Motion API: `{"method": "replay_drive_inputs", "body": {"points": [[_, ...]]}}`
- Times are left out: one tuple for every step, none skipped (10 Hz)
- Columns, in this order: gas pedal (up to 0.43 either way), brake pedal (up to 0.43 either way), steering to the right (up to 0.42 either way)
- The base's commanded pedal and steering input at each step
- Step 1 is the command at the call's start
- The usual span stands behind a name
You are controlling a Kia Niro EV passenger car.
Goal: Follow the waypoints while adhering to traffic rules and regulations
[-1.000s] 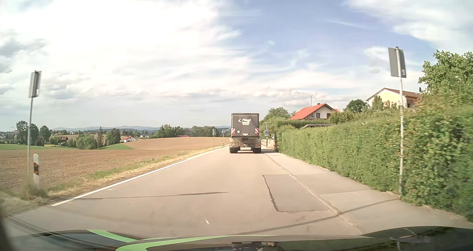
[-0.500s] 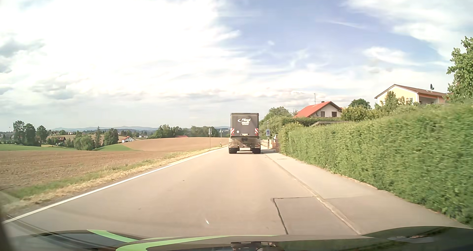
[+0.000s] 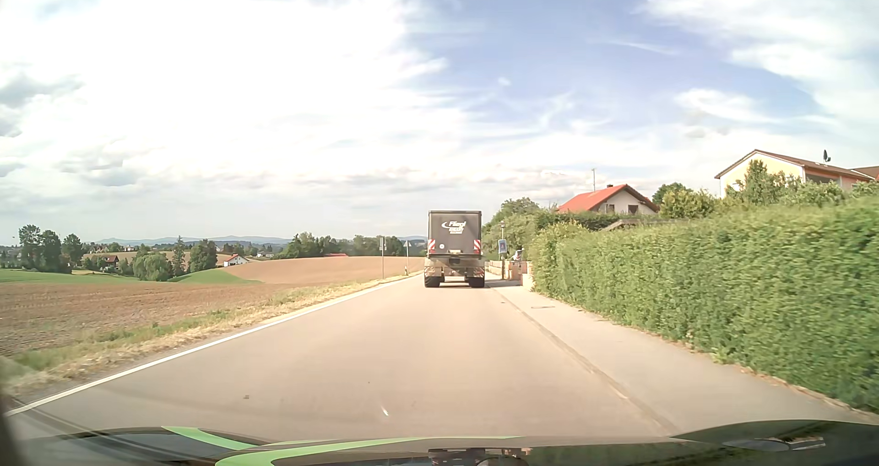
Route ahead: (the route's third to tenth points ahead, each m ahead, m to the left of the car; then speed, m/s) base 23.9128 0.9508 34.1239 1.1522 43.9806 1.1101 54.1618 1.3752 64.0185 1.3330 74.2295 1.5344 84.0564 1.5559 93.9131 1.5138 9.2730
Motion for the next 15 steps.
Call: {"method": "replay_drive_inputs", "body": {"points": [[0.02,0.0,-0.001],[0.02,0.0,-0.001],[0.02,0.0,-0.001],[0.02,0.0,-0.001],[0.02,0.0,-0.001],[0.02,0.0,-0.001],[0.02,0.0,0.0],[0.02,0.0,0.0],[0.02,0.0,0.0],[0.02,0.0,0.0],[0.02,0.0,0.0],[0.02,0.0,0.0],[0.02,0.0,0.0],[0.02,0.0,0.0],[0.02,0.0,0.0]]}}
